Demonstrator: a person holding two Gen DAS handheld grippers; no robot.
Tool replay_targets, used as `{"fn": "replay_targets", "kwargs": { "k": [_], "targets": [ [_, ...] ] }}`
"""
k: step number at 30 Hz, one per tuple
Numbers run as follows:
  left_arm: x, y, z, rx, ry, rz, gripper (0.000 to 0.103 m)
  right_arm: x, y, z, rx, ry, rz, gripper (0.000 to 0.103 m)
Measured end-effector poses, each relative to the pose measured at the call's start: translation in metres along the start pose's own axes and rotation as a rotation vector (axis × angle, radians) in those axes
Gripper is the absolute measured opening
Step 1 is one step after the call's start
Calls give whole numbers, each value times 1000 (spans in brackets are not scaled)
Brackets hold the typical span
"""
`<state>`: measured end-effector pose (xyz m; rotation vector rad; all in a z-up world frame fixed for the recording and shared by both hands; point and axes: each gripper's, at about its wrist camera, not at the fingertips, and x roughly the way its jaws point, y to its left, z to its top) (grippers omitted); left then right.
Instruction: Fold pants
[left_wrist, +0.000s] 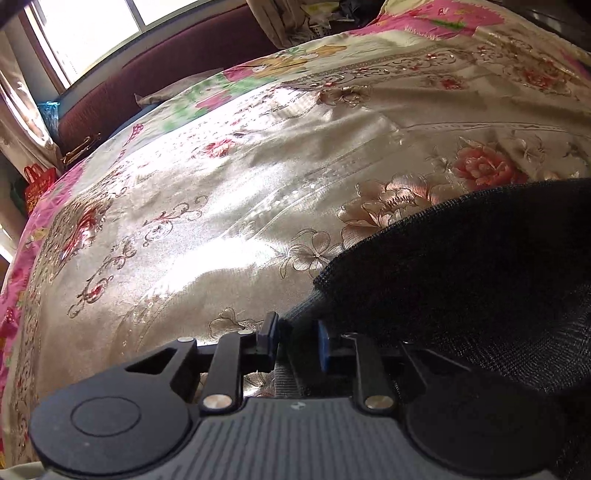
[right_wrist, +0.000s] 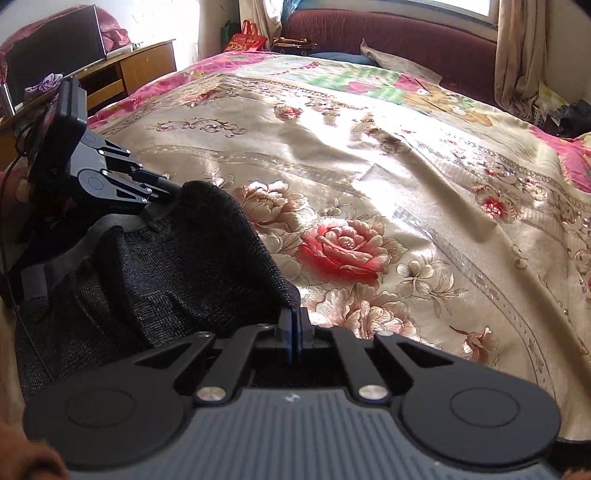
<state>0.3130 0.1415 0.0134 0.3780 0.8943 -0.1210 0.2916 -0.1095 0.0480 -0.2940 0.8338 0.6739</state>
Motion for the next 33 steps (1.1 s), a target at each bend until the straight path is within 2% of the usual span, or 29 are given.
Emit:
{"fn": "replay_targets", "kwargs": {
  "k": [3,5,9,11,13,15,18,21,24,26,27,29,31,32,33],
  "targets": [
    [-6,-2,1,10,-5,12,35,-3,1,1,2,-3,-15,3],
    [-21,1,1,-6,-38,5,33,-14,2,0,-2,-21,-16,2],
    [-71,12,-11,-78,-139,-42,30,-70,14,-9,25,-86,21,3],
    [-112,16,-33,-137,-210,-86,29,-106,32,-25,15,-113,62,3],
    [-148,14,-62,-164,-255,-100,29,-137,56,-47,-7,-118,98,2],
    [-174,9,-94,-185,-259,-103,29,-157,78,-71,-17,-115,150,0],
    [-189,-4,-138,-203,-215,-111,29,-147,112,-111,24,-35,230,0],
    [-181,-23,-174,-187,-123,-79,25,-114,135,-140,40,71,263,0],
    [-175,-35,-195,-177,-85,-31,25,-104,149,-147,-53,79,175,1],
    [-179,-41,-200,-192,-101,-29,25,-103,147,-144,-94,45,101,3],
    [-182,-42,-199,-208,-118,-40,25,-104,140,-141,-76,40,77,8],
    [-187,-40,-196,-265,-154,-80,30,-103,120,-133,27,31,75,8],
    [-189,-38,-192,-304,-185,-93,41,-103,98,-126,144,5,87,9],
    [-187,-36,-192,-322,-196,-97,45,-102,88,-123,198,-7,85,13],
    [-184,-35,-189,-336,-195,-100,46,-101,79,-120,242,-11,85,24]
  ]
}}
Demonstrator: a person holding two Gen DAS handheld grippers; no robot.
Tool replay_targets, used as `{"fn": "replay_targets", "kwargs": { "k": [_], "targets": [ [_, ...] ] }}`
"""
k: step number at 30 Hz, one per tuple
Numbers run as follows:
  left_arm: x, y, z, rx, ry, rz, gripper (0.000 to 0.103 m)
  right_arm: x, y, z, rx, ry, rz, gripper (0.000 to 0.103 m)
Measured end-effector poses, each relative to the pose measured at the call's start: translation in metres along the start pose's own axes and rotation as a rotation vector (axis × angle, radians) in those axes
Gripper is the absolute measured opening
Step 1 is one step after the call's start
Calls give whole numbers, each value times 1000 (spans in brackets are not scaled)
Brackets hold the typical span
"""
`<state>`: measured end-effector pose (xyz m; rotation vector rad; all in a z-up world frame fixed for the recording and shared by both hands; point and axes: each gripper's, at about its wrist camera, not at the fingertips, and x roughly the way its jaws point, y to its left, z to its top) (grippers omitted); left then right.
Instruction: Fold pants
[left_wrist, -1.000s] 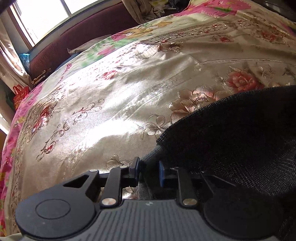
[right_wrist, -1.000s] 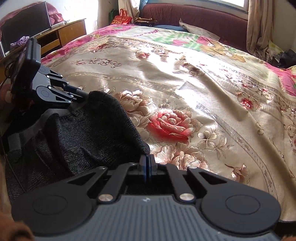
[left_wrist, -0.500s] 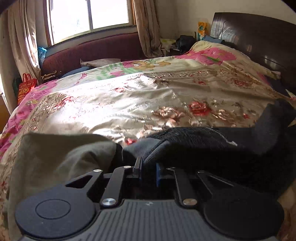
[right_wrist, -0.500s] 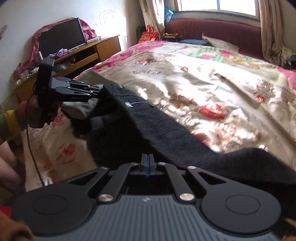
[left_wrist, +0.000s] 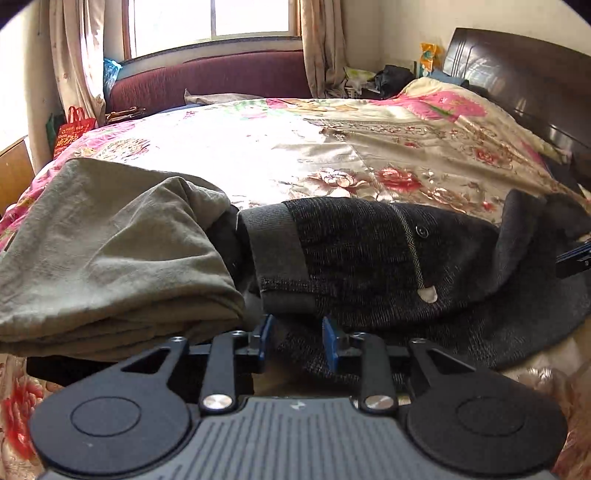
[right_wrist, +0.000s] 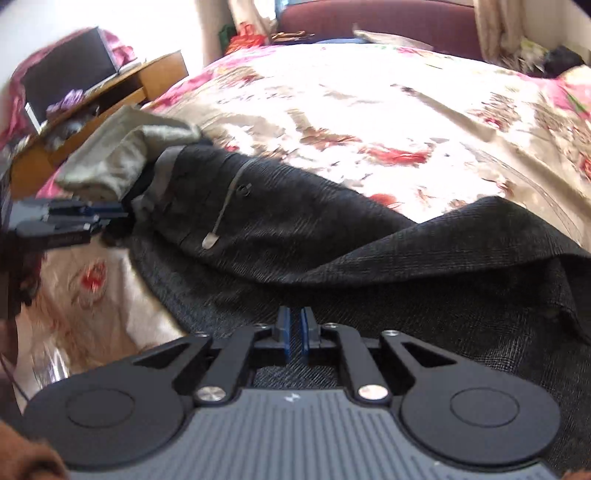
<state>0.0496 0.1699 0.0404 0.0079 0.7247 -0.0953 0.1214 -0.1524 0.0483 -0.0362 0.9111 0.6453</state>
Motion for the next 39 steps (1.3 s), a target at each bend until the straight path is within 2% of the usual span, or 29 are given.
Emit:
{"fn": "replay_targets", "kwargs": {
  "k": [1,2,5,8,11,15,17,21,23,26,32,33,35,37,39],
  "targets": [
    [4,1,2,-14,7,-2,46,1,-7,3,37,-5,0,37],
    [8,2,4,-31,19,-7,46,3,-16,8,87,-18,7,39],
    [14,-1,5,-77,49,-10,50,10,-37,14,205,-31,38,40],
    [19,-8,-4,-85,69,19,55,13,-55,11,306,-52,69,41],
    [27,-12,-2,-128,62,29,58,17,-71,11,396,-81,102,43],
    [39,-20,4,-178,53,7,61,18,-86,12,480,-106,96,45],
    [48,-26,7,-181,60,25,62,20,-94,15,513,-115,87,46],
    [55,-29,5,-185,61,51,61,27,-106,21,556,-90,20,48],
    [53,-26,4,-197,51,53,54,25,-115,16,584,-103,14,48],
    [54,-20,3,-226,42,48,48,20,-131,3,662,-124,-23,49],
    [56,-17,5,-248,42,46,47,21,-153,3,757,-203,-25,49],
    [56,-16,5,-256,43,47,47,22,-155,5,762,-213,-21,45],
    [58,-16,5,-266,44,51,47,28,-156,10,762,-210,-6,30],
    [62,-19,6,-265,43,63,47,39,-161,10,809,-192,31,3],
    [62,-19,7,-267,45,76,43,42,-165,8,851,-209,67,3]
  ]
}}
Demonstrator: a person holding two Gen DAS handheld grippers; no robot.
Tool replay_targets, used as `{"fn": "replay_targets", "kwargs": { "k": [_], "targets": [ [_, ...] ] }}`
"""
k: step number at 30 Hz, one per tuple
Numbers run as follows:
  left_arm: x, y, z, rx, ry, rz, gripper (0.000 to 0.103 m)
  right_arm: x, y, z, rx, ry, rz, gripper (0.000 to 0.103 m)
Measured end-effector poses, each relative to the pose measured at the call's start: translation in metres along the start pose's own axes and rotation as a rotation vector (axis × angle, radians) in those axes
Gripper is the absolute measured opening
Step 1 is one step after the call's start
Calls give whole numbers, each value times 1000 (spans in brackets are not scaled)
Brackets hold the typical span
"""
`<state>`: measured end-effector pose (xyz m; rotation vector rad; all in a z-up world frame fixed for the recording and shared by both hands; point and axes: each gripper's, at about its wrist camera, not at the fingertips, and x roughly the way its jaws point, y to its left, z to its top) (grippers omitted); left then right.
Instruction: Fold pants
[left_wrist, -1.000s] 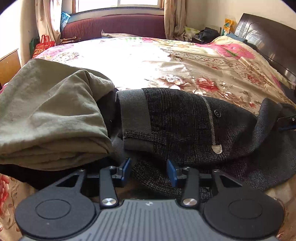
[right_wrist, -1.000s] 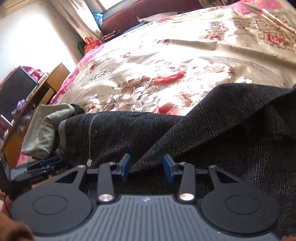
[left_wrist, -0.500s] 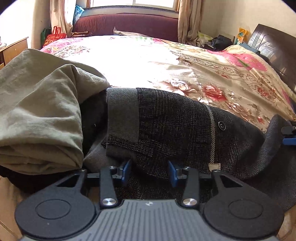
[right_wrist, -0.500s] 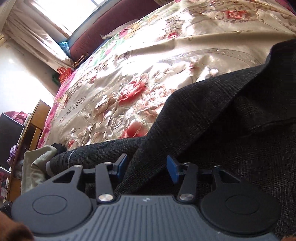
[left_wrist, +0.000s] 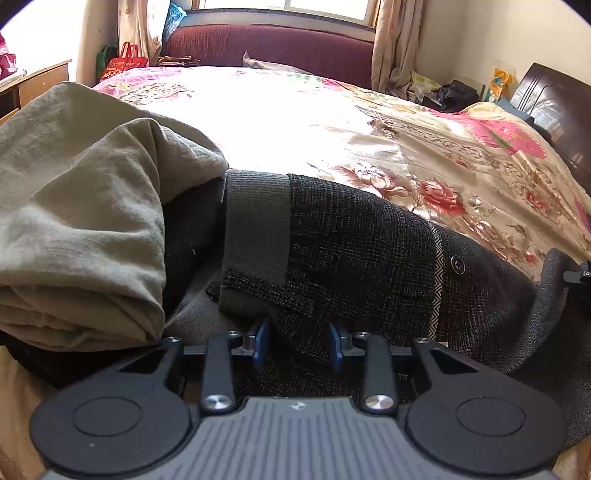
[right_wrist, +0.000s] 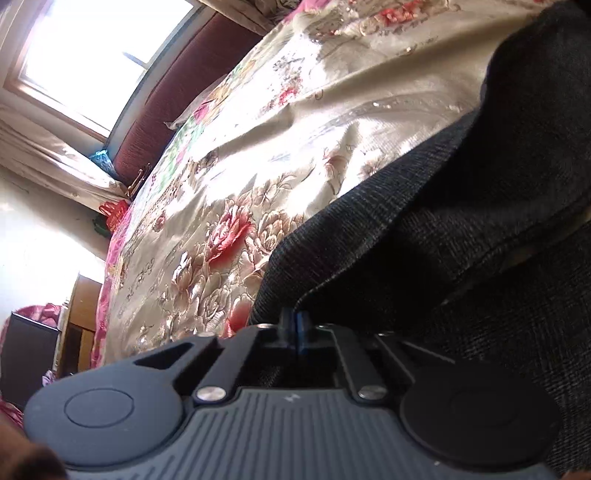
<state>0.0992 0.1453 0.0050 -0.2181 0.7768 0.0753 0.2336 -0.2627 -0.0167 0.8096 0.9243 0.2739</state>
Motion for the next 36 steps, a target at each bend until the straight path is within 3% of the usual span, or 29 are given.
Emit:
{"fn": "replay_targets", "kwargs": {
  "k": [2,7,12,14,17,19,22,26,27,31,34,36],
  "targets": [
    [-1,3,4,-12,3,9,28,-10,3,1,-5,-22,39,3],
    [-31,10,20,-33,-98,-14,25,-76,33,-6,-134,-84,142,3],
    [-76,12,18,6,-200,7,20,-131,36,-61,-211,-43,179,3],
    [-82,18,9,0,-185,12,20,-128,18,-86,-195,10,129,3],
    [-68,20,-7,18,-112,40,20,-94,-15,-110,-175,88,-27,4],
    [-57,24,-15,-31,-74,8,21,-85,-19,-114,-184,82,-35,4],
    [-47,26,-18,-61,-69,-24,32,-82,-6,-111,-238,101,-94,8],
    [-44,21,-26,-16,-81,10,43,-110,43,-138,-583,87,-266,8],
    [-44,21,-31,-3,-88,20,45,-115,56,-150,-655,93,-273,8],
    [-38,25,-47,-4,-81,61,47,-89,125,-190,-963,107,-131,8],
    [-43,35,-55,-68,-108,32,47,-19,178,-220,-1179,113,-2,25],
    [-49,40,-62,-91,-125,27,46,28,204,-240,-1274,155,52,25]
  ]
}}
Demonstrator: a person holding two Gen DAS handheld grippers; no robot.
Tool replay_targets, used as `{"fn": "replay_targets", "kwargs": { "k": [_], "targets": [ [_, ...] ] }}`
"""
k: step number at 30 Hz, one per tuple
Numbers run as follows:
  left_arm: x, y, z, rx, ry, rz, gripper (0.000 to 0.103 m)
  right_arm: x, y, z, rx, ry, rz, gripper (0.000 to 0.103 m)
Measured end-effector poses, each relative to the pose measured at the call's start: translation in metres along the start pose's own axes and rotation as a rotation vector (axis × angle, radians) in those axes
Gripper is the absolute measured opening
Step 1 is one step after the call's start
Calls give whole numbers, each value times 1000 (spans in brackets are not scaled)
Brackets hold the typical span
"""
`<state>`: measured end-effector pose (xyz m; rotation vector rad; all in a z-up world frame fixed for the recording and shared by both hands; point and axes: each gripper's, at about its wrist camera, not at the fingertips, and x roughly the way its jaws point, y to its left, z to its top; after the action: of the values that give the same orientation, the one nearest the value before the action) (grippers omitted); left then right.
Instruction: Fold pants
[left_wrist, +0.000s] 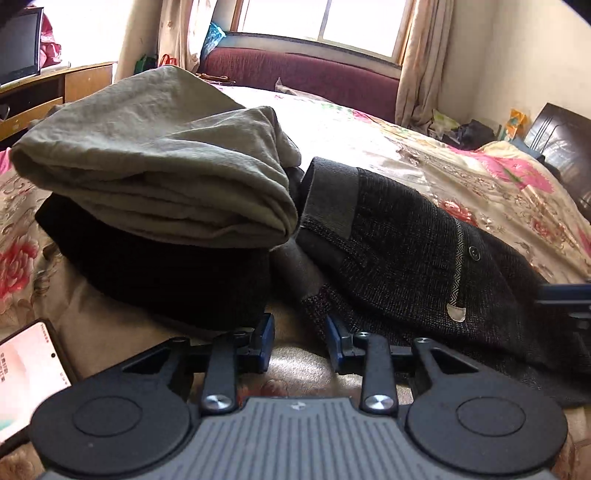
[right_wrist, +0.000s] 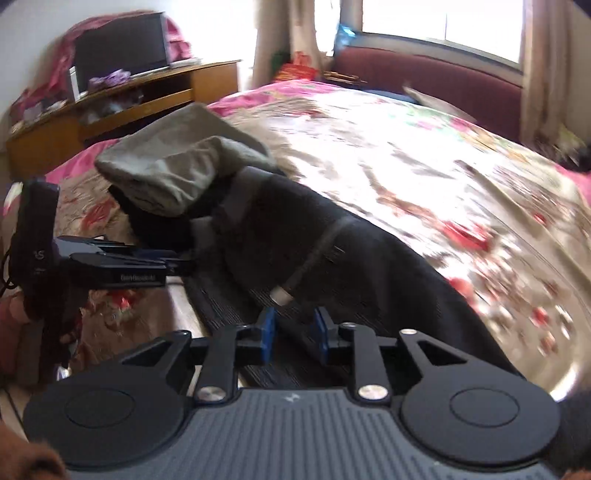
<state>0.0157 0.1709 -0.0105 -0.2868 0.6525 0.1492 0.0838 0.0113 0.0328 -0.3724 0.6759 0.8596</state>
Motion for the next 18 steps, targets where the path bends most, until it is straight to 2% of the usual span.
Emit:
{"fn": "replay_targets", "kwargs": {
  "k": [2,5,6,8,11,13,15,18],
  "targets": [
    [-4,1,-4,-1,-10,-1,46,34,20,15,-94,11,25,25],
    [-9,8,-7,-15,-27,-12,46,67,42,27,-187,1,16,28],
    [-8,10,-6,-27,-27,-17,42,78,46,29,-212,2,1,30],
    [-7,14,-7,-47,-24,-24,42,96,50,29,-247,12,-50,30],
    [-8,17,-7,-61,-26,-37,43,112,44,34,-192,11,-67,29],
    [-8,17,-8,-60,-24,-36,43,112,39,38,-145,24,-50,22],
    [-7,17,-8,-60,-27,-37,43,100,31,42,-78,28,-4,15],
    [-12,21,-8,-76,-49,-47,43,70,21,51,88,5,109,14]
  ]
}}
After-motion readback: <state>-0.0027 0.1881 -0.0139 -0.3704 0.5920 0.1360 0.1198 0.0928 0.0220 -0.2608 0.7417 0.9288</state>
